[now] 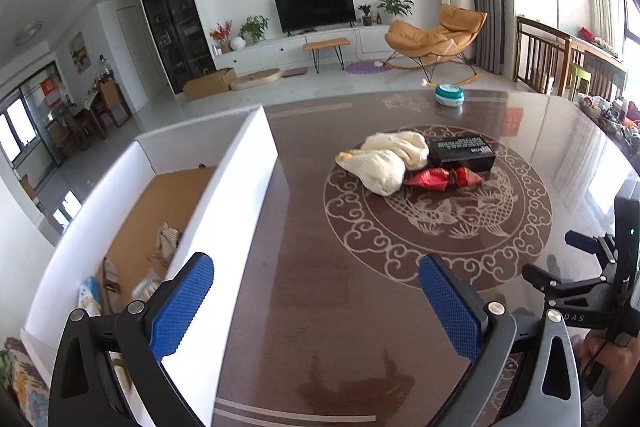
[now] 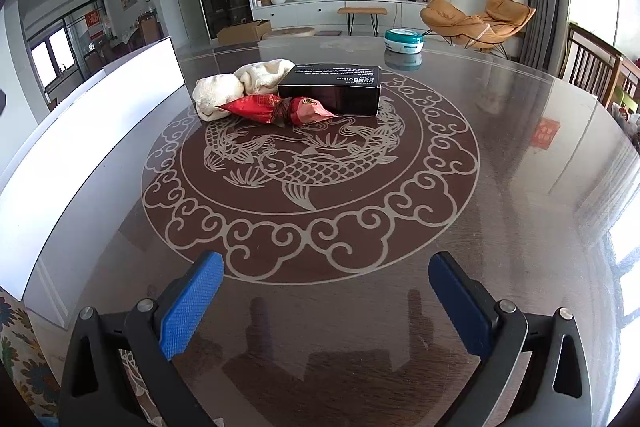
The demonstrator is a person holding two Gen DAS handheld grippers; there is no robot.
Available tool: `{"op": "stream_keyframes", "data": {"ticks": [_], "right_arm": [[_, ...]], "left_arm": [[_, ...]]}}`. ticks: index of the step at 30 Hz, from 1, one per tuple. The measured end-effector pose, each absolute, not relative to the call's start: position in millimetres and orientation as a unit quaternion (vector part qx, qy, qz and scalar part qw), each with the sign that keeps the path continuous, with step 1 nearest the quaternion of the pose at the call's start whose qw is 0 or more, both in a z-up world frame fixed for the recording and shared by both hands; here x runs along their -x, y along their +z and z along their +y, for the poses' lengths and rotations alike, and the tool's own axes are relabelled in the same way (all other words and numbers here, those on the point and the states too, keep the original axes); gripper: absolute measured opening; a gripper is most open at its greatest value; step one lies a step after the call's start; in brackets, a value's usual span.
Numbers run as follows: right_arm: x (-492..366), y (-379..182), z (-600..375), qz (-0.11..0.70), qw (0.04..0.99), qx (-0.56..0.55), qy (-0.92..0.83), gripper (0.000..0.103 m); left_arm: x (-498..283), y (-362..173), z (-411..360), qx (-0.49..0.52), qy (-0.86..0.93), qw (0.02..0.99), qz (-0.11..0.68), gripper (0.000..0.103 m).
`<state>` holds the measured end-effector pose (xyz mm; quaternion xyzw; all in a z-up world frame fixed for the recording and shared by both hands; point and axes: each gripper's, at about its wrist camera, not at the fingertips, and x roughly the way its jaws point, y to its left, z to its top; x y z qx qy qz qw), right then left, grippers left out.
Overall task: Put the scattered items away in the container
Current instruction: 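Withdraw both tools from the box back toward the table, then move the right tool toward the white knit bag beside the black box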
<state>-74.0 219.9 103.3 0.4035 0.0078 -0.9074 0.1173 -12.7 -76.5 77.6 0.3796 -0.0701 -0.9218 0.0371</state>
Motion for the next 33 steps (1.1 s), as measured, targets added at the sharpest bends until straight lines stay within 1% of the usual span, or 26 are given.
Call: {"op": "stream_keyframes", "data": {"ticks": [4, 7, 10, 17, 25, 28, 30, 31, 33], "right_arm": [[74.5, 102.8, 225.1, -0.006, 0.107, -0.405, -0.908, 0.103], [74.6, 102.9, 225.6, -0.004, 0.098, -0.406, -0.909, 0.103], [73.3, 102.9, 222.9, 0.006, 0.089, -0.405, -0.91, 0.103], [72.0, 102.9, 221.3, 0.018, 0.074, -0.404, -0.912, 0.103], [72.2, 102.9, 226.5, 0.009, 0.071, -0.404, -0.912, 0.103], [79.4, 98.5, 233.1, -0.017, 0.074, -0.421, -0.904, 0.103], [95.2, 91.7, 242.3, -0.048, 0.061, -0.446, -0.892, 0.103], [101.9, 94.4, 243.7, -0.05, 0.057, -0.435, -0.897, 0.103], [127.3, 90.5, 245.6, -0.049, 0.038, -0.447, -0.892, 0.103]], "left_arm": [[28.8, 13.2, -60.5, -0.44, -0.897, 0.006, -0.048, 0.103], [37.0, -13.0, -56.3, -0.459, -0.888, -0.006, -0.032, 0.103], [46.6, -25.5, -52.9, -0.47, -0.882, -0.016, -0.024, 0.103], [69.4, -34.1, -47.2, -0.477, -0.878, -0.031, -0.021, 0.103], [82.7, -32.1, -44.0, -0.464, -0.884, -0.046, -0.028, 0.103], [82.8, -31.2, -44.0, -0.463, -0.885, -0.047, -0.028, 0.103], [84.6, -31.4, -44.3, -0.463, -0.885, -0.048, -0.027, 0.103], [85.1, -31.4, -43.9, -0.463, -0.885, -0.047, -0.027, 0.103], [85.5, -31.8, -44.0, -0.462, -0.885, -0.046, -0.026, 0.103]]}}
